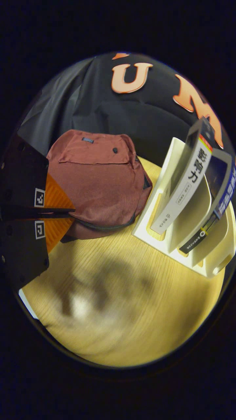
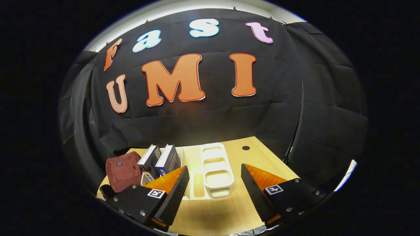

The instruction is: Open the schoolbag, grab two books from the bookshelf and put them into the schoolbag.

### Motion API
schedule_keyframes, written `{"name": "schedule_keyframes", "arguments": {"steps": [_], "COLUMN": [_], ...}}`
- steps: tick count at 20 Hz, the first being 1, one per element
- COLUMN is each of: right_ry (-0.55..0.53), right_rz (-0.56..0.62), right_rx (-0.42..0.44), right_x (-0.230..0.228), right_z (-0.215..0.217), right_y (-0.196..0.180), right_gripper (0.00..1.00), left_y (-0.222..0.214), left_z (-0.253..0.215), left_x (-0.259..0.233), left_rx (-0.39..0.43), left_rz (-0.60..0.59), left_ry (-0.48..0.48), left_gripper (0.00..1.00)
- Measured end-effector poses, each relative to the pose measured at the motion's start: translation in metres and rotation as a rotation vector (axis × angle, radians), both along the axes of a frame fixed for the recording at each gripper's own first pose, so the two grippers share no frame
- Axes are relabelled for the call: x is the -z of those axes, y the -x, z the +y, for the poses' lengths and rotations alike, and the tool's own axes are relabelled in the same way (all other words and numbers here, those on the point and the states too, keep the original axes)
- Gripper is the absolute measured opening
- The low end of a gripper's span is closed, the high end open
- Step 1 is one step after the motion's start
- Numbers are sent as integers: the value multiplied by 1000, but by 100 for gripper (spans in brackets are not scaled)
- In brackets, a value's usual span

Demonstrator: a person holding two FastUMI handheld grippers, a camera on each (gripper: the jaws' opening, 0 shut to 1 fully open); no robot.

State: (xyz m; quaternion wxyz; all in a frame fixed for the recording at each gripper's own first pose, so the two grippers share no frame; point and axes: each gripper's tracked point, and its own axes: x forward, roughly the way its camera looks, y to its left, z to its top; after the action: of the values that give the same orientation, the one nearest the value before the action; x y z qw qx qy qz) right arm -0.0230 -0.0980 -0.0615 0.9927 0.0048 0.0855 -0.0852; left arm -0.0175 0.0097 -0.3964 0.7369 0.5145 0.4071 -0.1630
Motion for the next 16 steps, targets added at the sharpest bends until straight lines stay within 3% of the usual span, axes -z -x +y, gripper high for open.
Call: {"name": "schedule_keyframes", "arguments": {"steps": [3,6,11,16], "right_ry": [-50,-80,-106,-132], "right_rz": [12,35,19,16], "right_rx": [-19,3,47,87], "right_x": [8,14,7,7], "right_z": [-1,0,20,56], "right_y": [-6,-10,-21,-33], "right_gripper": [94,94,94,94], "left_y": [3,-3,-30,-63], "left_z": [-6,-21,-31,-9], "left_x": [-10,-35,-95,-148], "left_rx": [-102,-140,-108,0], "left_rz": [138,243,342,327], "left_ry": [142,246,368,362], "left_gripper": [1,1,1,1]}}
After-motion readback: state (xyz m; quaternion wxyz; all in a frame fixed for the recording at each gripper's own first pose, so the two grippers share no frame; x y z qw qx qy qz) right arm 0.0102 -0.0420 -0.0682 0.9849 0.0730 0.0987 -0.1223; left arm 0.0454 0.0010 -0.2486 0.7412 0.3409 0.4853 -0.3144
